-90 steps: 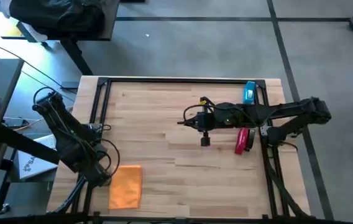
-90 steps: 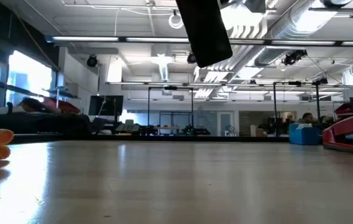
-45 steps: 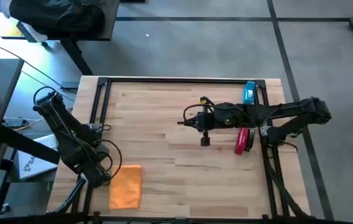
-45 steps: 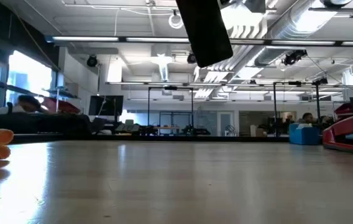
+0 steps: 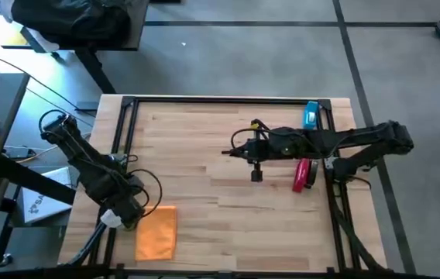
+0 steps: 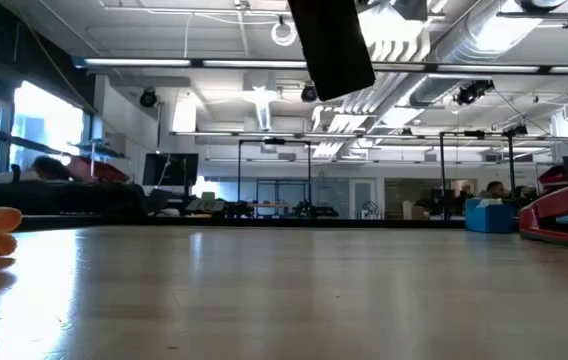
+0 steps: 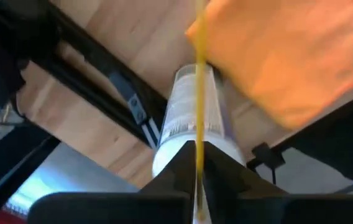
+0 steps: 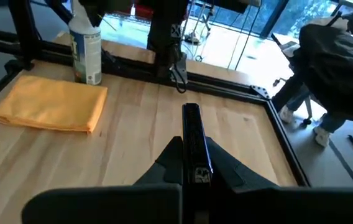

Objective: Apply microfiber cloth
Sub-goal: Spray the black cellphone using the spray bottle

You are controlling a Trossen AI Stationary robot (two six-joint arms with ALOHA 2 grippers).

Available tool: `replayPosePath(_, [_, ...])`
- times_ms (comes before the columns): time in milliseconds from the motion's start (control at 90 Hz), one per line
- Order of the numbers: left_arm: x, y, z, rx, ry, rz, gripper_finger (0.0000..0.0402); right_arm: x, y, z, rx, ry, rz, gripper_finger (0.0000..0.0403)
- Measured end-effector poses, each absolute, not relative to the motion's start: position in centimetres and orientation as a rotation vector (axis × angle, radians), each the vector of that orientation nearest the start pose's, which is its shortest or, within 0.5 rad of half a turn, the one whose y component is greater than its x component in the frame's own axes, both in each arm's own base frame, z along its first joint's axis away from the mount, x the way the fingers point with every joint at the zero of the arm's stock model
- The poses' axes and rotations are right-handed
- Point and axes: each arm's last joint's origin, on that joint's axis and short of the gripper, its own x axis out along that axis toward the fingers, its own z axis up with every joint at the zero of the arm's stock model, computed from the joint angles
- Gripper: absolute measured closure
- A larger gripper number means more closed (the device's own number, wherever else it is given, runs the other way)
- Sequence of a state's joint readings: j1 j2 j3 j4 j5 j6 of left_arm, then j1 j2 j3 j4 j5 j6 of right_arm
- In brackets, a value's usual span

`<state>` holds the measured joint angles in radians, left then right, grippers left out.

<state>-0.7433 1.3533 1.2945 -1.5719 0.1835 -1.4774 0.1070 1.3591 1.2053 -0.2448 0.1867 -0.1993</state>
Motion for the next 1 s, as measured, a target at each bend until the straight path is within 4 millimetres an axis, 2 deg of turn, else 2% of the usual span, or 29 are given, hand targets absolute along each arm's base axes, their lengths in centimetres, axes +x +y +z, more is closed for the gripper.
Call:
replayPosePath(222, [15.6,-13.4,31.1,-0.599,1.655,0.559,0.0401,29.9,2.7,34.9,-0.250,0.396,-0.040,0.0403])
replayPosePath(433, [15.1,-12.9,31.7,-0.641,1.686,0.504,0.0395,29.9,2.7,34.8,-0.245,0.410,-0.039,0.0403])
replayPosePath(533, [14.5,-12.8,32.2,-0.687,1.722,0.472,0.0371,29.8,2.7,34.7,-0.242,0.423,-0.038,0.0403])
replayPosePath(811, [13.1,-12.1,33.3,-0.742,1.724,0.408,0.0272,29.8,2.8,34.7,-0.245,0.428,-0.032,0.0403])
replayPosePath(1000, [12.7,-12.5,33.6,-0.822,1.785,0.379,0.0241,29.8,2.8,34.6,-0.246,0.435,-0.031,0.0403])
